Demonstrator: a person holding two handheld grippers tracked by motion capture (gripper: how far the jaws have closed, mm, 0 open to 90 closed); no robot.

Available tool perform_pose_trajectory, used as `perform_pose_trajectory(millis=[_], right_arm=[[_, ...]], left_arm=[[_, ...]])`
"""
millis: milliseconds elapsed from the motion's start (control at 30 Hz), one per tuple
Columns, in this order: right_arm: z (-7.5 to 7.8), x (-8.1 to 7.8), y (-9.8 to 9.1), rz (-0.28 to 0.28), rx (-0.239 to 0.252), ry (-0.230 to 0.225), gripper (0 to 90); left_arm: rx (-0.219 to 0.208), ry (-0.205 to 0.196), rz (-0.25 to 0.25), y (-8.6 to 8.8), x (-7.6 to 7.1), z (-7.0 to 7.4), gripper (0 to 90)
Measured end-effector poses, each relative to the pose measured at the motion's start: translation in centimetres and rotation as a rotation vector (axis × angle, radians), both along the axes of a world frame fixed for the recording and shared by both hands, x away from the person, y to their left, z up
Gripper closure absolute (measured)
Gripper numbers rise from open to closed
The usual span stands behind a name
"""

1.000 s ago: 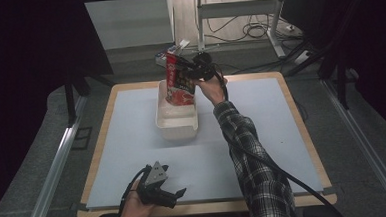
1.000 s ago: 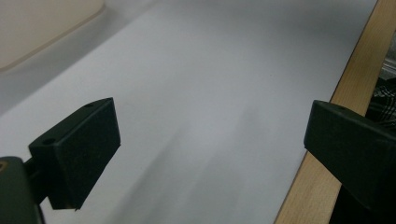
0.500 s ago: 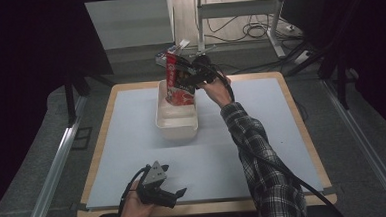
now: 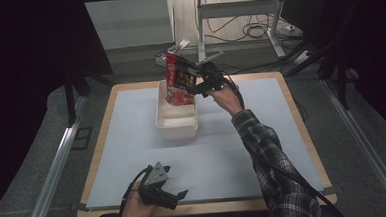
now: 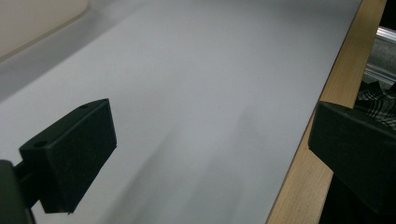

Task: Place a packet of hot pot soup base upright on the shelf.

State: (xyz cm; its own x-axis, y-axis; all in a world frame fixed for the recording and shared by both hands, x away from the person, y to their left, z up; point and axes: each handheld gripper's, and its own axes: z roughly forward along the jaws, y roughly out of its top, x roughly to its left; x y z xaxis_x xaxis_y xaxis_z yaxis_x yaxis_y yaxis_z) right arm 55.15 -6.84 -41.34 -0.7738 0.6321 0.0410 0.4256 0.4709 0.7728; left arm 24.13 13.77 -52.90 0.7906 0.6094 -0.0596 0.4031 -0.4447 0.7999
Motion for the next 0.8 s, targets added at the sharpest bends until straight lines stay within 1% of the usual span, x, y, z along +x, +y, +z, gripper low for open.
perform_pose_trajectory(millis=[67,133,233,400,500,600,700,733,800], right_arm=[[0.0,-0.6,-0.5,0.0,0.0,0.002,6.0],[-0.2,-1.2,-1.1,0.006,0.022,0.014,5.9],[-0.5,-2.1,-2.1,0.017,0.033,0.028,5.0],[-1.0,-3.9,-3.8,0.025,0.036,0.057,1.9],[-1.2,-5.0,-4.9,0.036,0.048,0.063,1.7],[-1.3,-6.2,-5.9,0.039,0.049,0.067,1.7],[-1.4,-7.5,-7.0,0.035,0.053,0.046,2.5],[-1.5,-7.9,-7.3,0.038,0.055,0.047,2.5],[-2.0,-8.6,-8.0,0.04,0.042,0.048,2.5]], left_arm=[[0.003,-0.001,0.002,0.0,0.0,0.0,1.0],[0.011,0.0,0.004,0.0,0.0,0.0,1.1],[0.019,0.002,0.003,0.0,0.0,-0.1,1.2],[0.045,-0.001,-0.005,-0.4,0.1,-0.2,1.3],[0.053,-0.005,-0.006,-0.4,0.0,-0.3,1.3],[0.053,-0.005,-0.003,-0.3,0.1,-0.2,1.4],[0.05,-0.005,-0.004,-0.4,0.1,-0.3,1.4],[0.05,-0.006,-0.003,-0.4,0.0,-0.3,1.4],[0.059,-0.006,-0.003,-0.4,0.0,-0.3,1.4]])
